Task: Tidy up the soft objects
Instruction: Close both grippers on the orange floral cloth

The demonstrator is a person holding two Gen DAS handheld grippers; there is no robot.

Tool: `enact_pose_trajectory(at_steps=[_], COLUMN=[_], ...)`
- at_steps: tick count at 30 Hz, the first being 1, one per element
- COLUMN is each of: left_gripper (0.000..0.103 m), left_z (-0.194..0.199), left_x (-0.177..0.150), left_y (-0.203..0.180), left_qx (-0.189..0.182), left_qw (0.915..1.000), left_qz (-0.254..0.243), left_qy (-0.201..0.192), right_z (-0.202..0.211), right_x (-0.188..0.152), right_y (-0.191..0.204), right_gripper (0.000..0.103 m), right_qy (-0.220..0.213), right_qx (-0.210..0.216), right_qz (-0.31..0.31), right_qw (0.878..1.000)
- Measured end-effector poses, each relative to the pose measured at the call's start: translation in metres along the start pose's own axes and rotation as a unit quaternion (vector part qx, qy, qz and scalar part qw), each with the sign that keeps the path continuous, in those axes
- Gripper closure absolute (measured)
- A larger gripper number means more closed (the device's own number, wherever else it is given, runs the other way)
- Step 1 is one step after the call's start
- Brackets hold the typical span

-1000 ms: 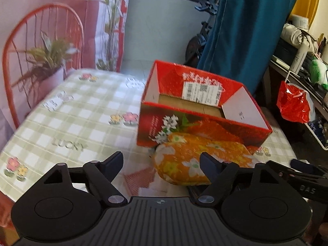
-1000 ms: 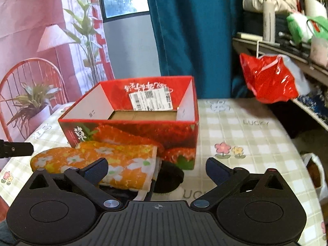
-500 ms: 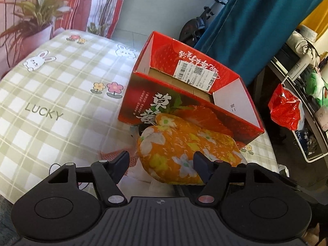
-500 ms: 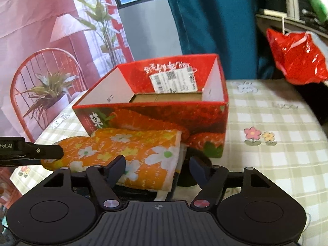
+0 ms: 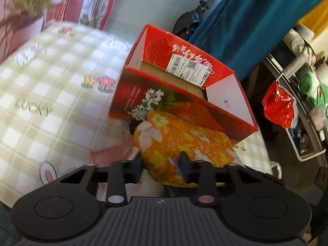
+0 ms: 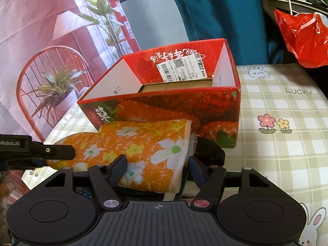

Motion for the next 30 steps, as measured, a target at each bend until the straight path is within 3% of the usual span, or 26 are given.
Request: enact_pose_trajectory(at_steps=[7,10,17,30], left_gripper=[0.077,0.078,0.08,0.08], left_z=[0.012,0.017,0.024,0.045], left_x=[0.005,0.006,0.007,0.025], left_y=[-0.008,-0.01,-0.017,-0.034], left_qx=[0.002,0.002,0.0,0.005], left_qw=[0.9993,0.9987,0.9972,0.9916], left_qz=[-0.03,-0.041,-0.06,-0.094], left_qy=[-0.022,-0.028,-0.044,-0.089], right_z=[0.008,0.015,0.029,0.056], right_x=[0.008,0.013,0.024,0.059], right_y=[-0.002,-0.003,0.001,0.005], right_gripper=[0.067,0.081,0.093,0.095], right_qy=[-0.011,-0.019,-0.037,-0.098], right_qx=[-0.005,-0.007,0.006,0.021], right_qz=[0.009,0.019,0.035,0.052], right_qw=[1.0,1.0,0.999,0.994])
Point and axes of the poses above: each gripper's, at about its wrist camera, not at the fingertips, and z roughly against the way its jaws point, y to its left, x to its top, the point moved 9 cm from there along -z, roughly the way its jaws point, and after that the axes turned 12 degrees about z, right-handed, at the moved point
